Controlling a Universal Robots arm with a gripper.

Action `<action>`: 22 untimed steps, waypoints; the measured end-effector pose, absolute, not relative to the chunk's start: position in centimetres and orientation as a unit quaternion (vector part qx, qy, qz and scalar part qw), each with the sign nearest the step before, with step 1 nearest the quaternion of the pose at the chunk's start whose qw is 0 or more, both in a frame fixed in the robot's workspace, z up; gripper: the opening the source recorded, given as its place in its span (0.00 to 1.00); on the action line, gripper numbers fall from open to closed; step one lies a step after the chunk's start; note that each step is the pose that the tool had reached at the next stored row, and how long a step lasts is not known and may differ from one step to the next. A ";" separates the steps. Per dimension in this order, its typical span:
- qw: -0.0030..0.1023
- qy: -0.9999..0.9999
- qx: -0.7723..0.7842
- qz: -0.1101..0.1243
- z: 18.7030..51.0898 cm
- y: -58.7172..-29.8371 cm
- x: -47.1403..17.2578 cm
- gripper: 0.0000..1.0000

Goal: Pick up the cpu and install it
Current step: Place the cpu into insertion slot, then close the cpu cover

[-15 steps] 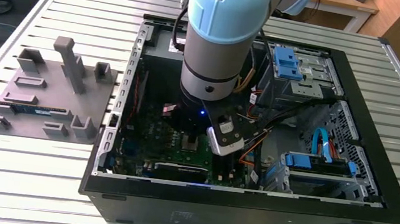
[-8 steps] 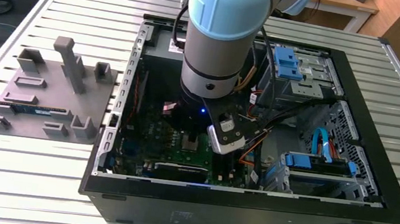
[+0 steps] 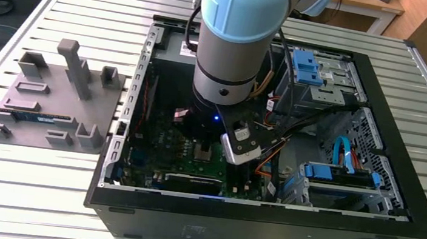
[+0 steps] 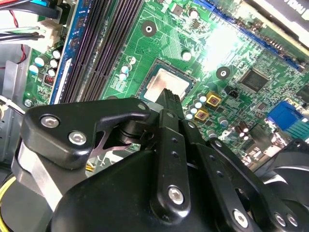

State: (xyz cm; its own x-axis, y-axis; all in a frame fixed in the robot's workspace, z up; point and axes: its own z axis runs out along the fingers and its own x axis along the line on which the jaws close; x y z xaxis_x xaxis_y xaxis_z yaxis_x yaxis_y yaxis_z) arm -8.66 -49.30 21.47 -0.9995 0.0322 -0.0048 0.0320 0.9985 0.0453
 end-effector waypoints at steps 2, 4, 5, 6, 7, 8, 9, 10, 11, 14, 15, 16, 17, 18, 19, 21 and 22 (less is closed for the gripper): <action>0.003 1.000 0.022 0.023 21.5 -49.3 -8.7 0.11; 0.003 0.999 0.025 0.023 21.5 -49.3 -8.7 0.11; 0.003 0.999 0.028 0.023 21.5 -49.3 -8.7 0.11; 0.003 0.999 0.033 0.023 21.5 -49.3 -8.7 0.11; 0.003 0.999 0.040 0.022 21.5 -49.3 -8.7 0.11; 0.003 0.999 0.047 0.022 21.5 -49.3 -8.7 0.11; 0.004 0.998 0.052 0.022 21.5 -49.3 -8.7 0.11; 0.004 0.998 0.053 0.022 21.5 -49.3 -8.7 0.11; 0.004 0.998 0.053 0.022 21.4 -49.4 -8.7 0.11; 0.004 0.998 0.053 0.022 21.4 -49.4 -8.7 0.11; 0.004 0.998 0.053 0.022 21.4 -49.4 -8.7 0.11; 0.004 0.998 0.053 0.022 21.4 -49.4 -8.7 0.11; 0.004 0.998 0.053 0.023 21.4 -49.4 -8.7 0.11; 0.004 0.998 0.053 0.022 21.5 -49.4 -8.7 0.11; 0.004 0.998 0.053 0.022 21.5 -49.4 -8.7 0.11; 0.004 0.998 0.053 0.023 21.5 -49.4 -8.7 0.11; 0.004 0.998 0.053 0.022 21.5 -49.4 -8.7 0.11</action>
